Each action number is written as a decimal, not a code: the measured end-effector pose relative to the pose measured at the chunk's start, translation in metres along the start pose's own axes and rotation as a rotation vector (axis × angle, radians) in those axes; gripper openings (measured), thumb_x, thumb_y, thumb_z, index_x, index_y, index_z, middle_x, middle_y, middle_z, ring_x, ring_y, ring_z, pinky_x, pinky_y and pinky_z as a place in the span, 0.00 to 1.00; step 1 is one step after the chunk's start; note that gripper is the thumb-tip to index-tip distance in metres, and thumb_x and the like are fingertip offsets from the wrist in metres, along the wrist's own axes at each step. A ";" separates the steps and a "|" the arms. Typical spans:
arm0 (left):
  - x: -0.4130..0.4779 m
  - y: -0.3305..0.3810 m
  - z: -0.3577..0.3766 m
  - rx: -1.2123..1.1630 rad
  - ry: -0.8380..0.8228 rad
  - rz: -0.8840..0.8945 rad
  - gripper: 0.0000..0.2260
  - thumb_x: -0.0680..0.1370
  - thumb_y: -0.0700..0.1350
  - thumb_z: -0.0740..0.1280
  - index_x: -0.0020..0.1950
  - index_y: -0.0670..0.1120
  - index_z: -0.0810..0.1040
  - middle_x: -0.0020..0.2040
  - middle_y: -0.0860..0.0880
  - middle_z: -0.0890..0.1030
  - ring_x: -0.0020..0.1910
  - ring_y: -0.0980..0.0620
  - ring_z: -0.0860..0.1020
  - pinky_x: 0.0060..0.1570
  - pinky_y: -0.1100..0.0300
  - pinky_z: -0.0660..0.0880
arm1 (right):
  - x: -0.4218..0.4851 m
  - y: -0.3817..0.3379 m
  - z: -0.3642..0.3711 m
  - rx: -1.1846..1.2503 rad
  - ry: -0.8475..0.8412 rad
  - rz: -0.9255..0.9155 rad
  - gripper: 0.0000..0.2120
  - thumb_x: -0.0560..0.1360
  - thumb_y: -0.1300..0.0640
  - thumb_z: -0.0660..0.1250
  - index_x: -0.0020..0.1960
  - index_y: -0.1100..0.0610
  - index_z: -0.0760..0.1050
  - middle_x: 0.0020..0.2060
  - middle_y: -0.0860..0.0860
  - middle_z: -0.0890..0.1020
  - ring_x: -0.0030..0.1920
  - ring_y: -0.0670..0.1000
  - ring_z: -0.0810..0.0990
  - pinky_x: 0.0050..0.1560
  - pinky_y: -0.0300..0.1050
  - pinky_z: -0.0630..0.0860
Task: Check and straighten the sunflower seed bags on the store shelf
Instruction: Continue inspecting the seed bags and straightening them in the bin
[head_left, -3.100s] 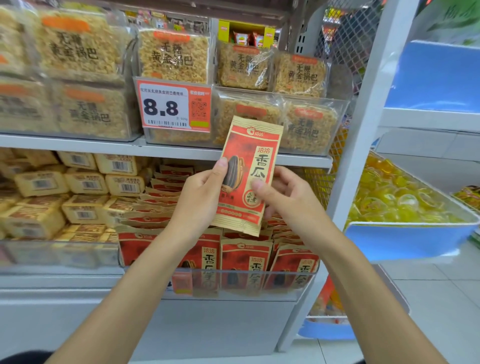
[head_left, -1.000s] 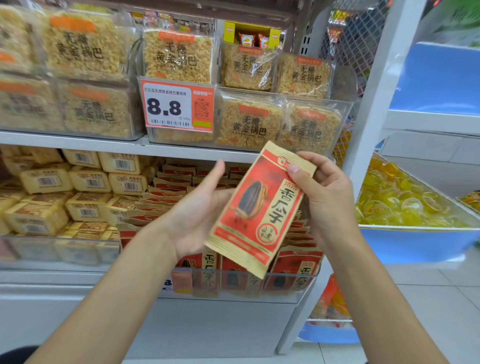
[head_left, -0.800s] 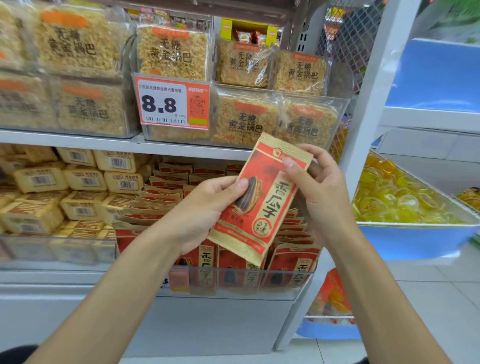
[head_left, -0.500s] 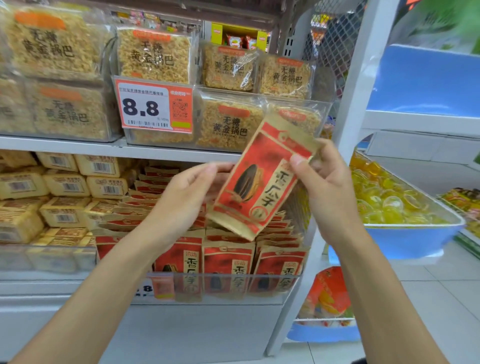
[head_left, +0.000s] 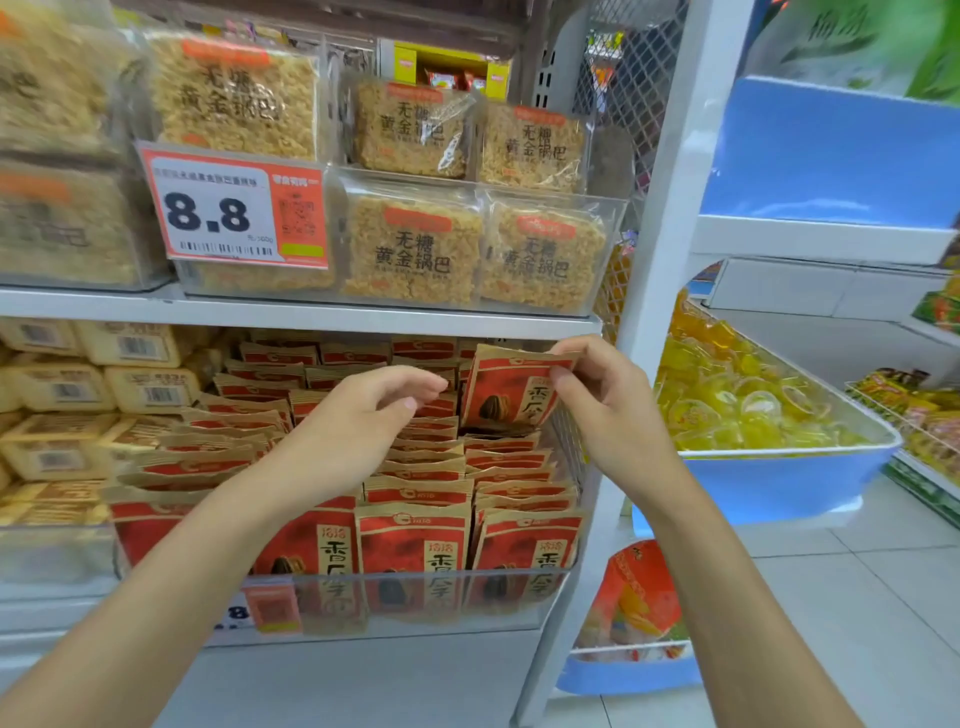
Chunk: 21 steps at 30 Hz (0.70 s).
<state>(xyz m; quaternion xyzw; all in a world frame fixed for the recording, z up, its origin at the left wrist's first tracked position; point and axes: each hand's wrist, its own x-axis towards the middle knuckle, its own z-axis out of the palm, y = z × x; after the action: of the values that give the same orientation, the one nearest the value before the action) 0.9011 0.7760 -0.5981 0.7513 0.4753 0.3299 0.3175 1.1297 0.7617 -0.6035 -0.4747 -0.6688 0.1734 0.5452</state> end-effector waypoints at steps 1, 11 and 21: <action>0.003 0.002 0.001 0.044 -0.025 0.013 0.16 0.85 0.42 0.55 0.67 0.58 0.74 0.64 0.62 0.73 0.60 0.64 0.72 0.52 0.72 0.68 | 0.000 0.005 0.002 -0.012 -0.012 0.031 0.11 0.80 0.66 0.60 0.47 0.52 0.74 0.41 0.49 0.80 0.44 0.48 0.78 0.46 0.41 0.74; 0.047 0.005 0.005 0.363 -0.365 0.061 0.20 0.86 0.51 0.50 0.79 0.55 0.60 0.78 0.57 0.61 0.77 0.58 0.58 0.73 0.64 0.52 | 0.036 0.030 0.011 -0.733 -0.247 0.032 0.12 0.81 0.59 0.61 0.58 0.56 0.80 0.53 0.53 0.83 0.55 0.54 0.79 0.48 0.42 0.69; 0.067 -0.003 0.008 0.320 -0.362 0.080 0.23 0.83 0.39 0.51 0.77 0.56 0.65 0.77 0.58 0.64 0.75 0.60 0.61 0.69 0.69 0.55 | 0.061 0.037 0.009 -0.943 -0.442 0.069 0.12 0.80 0.56 0.63 0.60 0.54 0.81 0.56 0.54 0.84 0.57 0.59 0.80 0.56 0.52 0.77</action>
<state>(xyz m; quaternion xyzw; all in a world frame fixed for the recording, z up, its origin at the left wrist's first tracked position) 0.9280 0.8379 -0.5922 0.8571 0.4267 0.1228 0.2612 1.1412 0.8327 -0.6001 -0.6425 -0.7573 -0.0328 0.1119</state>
